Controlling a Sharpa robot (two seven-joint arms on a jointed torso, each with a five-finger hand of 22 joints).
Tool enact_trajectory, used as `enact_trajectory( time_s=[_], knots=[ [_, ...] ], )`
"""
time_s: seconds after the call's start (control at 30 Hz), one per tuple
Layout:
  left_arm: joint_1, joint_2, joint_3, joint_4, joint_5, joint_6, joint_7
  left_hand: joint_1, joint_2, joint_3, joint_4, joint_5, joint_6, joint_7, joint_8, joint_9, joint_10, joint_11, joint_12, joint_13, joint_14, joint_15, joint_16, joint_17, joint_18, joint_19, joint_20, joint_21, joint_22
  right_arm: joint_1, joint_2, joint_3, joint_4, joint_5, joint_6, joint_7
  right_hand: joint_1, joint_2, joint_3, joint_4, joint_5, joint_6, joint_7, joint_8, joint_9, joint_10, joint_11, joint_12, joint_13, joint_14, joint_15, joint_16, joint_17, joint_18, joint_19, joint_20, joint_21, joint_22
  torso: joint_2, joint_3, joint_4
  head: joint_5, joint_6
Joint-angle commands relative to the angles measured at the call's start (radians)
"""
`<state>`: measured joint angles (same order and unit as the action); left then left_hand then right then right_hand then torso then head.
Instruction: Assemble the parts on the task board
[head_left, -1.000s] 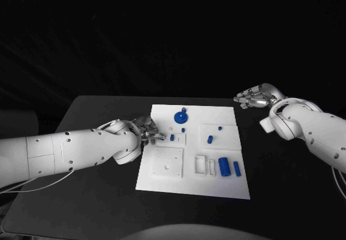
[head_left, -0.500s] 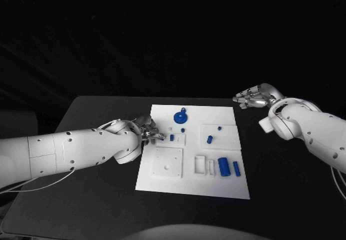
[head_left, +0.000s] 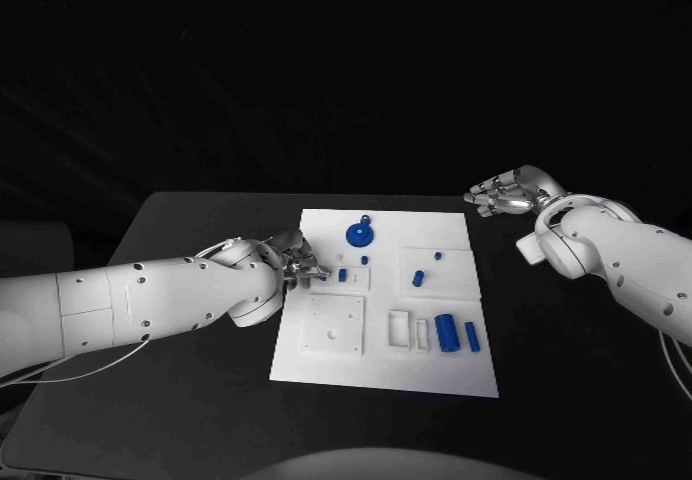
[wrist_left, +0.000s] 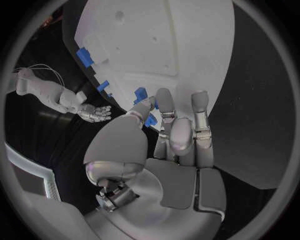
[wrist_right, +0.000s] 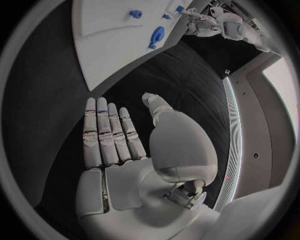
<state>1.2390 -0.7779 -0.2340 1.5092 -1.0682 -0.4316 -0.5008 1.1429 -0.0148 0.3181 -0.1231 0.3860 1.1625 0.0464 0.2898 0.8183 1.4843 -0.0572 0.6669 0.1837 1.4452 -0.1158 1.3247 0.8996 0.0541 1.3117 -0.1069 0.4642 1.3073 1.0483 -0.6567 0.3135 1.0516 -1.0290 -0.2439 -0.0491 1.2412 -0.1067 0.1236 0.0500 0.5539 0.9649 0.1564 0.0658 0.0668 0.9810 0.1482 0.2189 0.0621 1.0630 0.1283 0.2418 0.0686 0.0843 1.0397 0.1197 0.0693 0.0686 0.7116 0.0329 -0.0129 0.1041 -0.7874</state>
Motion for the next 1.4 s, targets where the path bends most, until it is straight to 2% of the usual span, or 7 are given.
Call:
enact_trajectory(
  time_s=[0.03,0.5,0.57,1.13,1.17,1.23,1.4],
  knots=[
    [-0.012,0.004,-0.010,0.000,0.003,0.065,-0.029,0.010,0.003,0.002,0.002,-0.003,0.079,-0.085,0.000,-0.002,0.031,-0.027,0.001,0.001,0.000,-0.004,0.003,0.001,0.016,-0.001,0.005,0.002,0.017,-0.001,0.001,0.000,0.001,-0.001,0.009,0.012,0.010,0.000,-0.001,0.005,0.004,0.001,0.008,-0.002,-0.001,-0.004,0.000,0.005,-0.001,-0.008,0.000,-0.001,-0.001,-0.006,-0.008,0.002,0.000,-0.001,0.000,0.0000,0.0000,-0.001,-0.001],
    [-0.012,0.009,-0.010,0.000,-0.016,0.082,-0.030,0.007,0.004,0.004,0.002,-0.004,0.080,-0.085,-0.002,0.000,0.031,-0.026,0.000,0.002,-0.001,-0.004,0.002,0.000,0.017,-0.002,0.006,0.002,0.017,-0.003,0.001,0.000,0.001,0.002,0.002,0.016,0.009,0.000,-0.001,0.008,0.005,0.001,0.008,-0.002,-0.001,-0.004,0.000,0.005,-0.001,-0.008,0.000,-0.001,-0.002,-0.006,-0.007,0.002,0.000,-0.001,0.000,0.0003,-0.0001,-0.008,0.001],
    [-0.012,0.010,-0.010,-0.001,-0.017,0.080,-0.029,0.001,0.007,0.004,0.009,0.005,0.080,-0.085,-0.002,0.002,0.031,-0.026,0.000,0.002,-0.001,-0.004,0.000,-0.002,0.017,-0.002,0.006,0.001,0.017,-0.003,0.001,0.000,0.002,0.002,0.002,0.016,0.009,0.000,-0.001,0.008,0.005,0.001,0.008,-0.002,-0.001,-0.004,0.000,0.005,-0.001,-0.008,0.000,-0.001,-0.002,-0.006,-0.007,0.002,0.000,-0.001,0.000,0.0000,0.0001,-0.008,0.001],
    [-0.012,0.020,-0.010,-0.012,-0.018,0.075,-0.024,-0.009,-0.011,-0.003,0.030,0.009,0.080,-0.089,0.010,0.023,0.031,-0.026,0.001,0.003,-0.001,-0.005,-0.001,-0.004,0.011,-0.001,0.002,-0.001,0.016,-0.003,0.000,0.000,0.003,0.002,0.004,0.013,0.010,0.000,-0.001,0.009,0.005,-0.001,0.008,-0.003,-0.001,-0.005,0.000,0.005,-0.001,-0.009,0.000,-0.001,-0.002,-0.006,-0.008,0.002,0.000,-0.001,0.000,0.0007,0.0004,-0.017,0.001],
    [-0.012,0.020,-0.010,-0.012,-0.018,0.073,-0.024,-0.009,-0.013,-0.004,0.032,0.008,0.079,-0.089,0.010,0.024,0.032,-0.026,0.001,0.003,-0.001,-0.006,-0.002,-0.005,0.011,-0.001,0.001,-0.001,0.016,-0.003,-0.001,0.000,0.003,0.002,0.005,0.012,0.011,0.000,-0.001,0.009,0.007,0.000,0.008,-0.002,-0.001,-0.005,0.000,0.005,-0.001,-0.009,0.000,-0.001,-0.002,-0.006,-0.009,0.002,-0.001,-0.001,0.000,0.0006,0.0007,-0.017,0.001],
    [-0.012,0.020,-0.010,-0.012,-0.017,0.072,-0.024,-0.010,-0.016,-0.006,0.038,0.008,0.079,-0.090,0.011,0.026,0.032,-0.026,0.001,0.003,-0.001,-0.006,-0.001,-0.005,0.010,-0.001,0.000,-0.002,0.016,-0.003,-0.001,0.000,0.003,0.002,0.005,0.011,0.011,-0.001,0.003,0.009,0.039,0.000,0.008,-0.003,-0.001,-0.004,0.000,0.005,-0.001,-0.009,0.000,-0.001,-0.002,-0.006,-0.009,0.002,-0.001,-0.001,0.000,0.0006,0.0008,-0.017,0.000],
    [-0.012,0.022,-0.010,-0.014,-0.016,0.070,-0.024,-0.008,-0.032,-0.015,0.060,0.002,0.079,-0.092,0.009,0.028,0.032,-0.027,0.001,0.003,-0.001,-0.007,-0.003,-0.007,0.007,0.001,-0.002,-0.004,0.016,-0.003,-0.001,0.000,0.003,0.002,0.005,0.010,0.010,-0.003,0.006,0.009,0.046,0.000,0.008,-0.002,-0.001,-0.004,0.000,0.004,-0.001,-0.009,0.000,-0.001,-0.001,-0.006,-0.009,0.002,-0.001,-0.001,0.000,0.0002,0.0008,-0.017,0.000]
  ],
)
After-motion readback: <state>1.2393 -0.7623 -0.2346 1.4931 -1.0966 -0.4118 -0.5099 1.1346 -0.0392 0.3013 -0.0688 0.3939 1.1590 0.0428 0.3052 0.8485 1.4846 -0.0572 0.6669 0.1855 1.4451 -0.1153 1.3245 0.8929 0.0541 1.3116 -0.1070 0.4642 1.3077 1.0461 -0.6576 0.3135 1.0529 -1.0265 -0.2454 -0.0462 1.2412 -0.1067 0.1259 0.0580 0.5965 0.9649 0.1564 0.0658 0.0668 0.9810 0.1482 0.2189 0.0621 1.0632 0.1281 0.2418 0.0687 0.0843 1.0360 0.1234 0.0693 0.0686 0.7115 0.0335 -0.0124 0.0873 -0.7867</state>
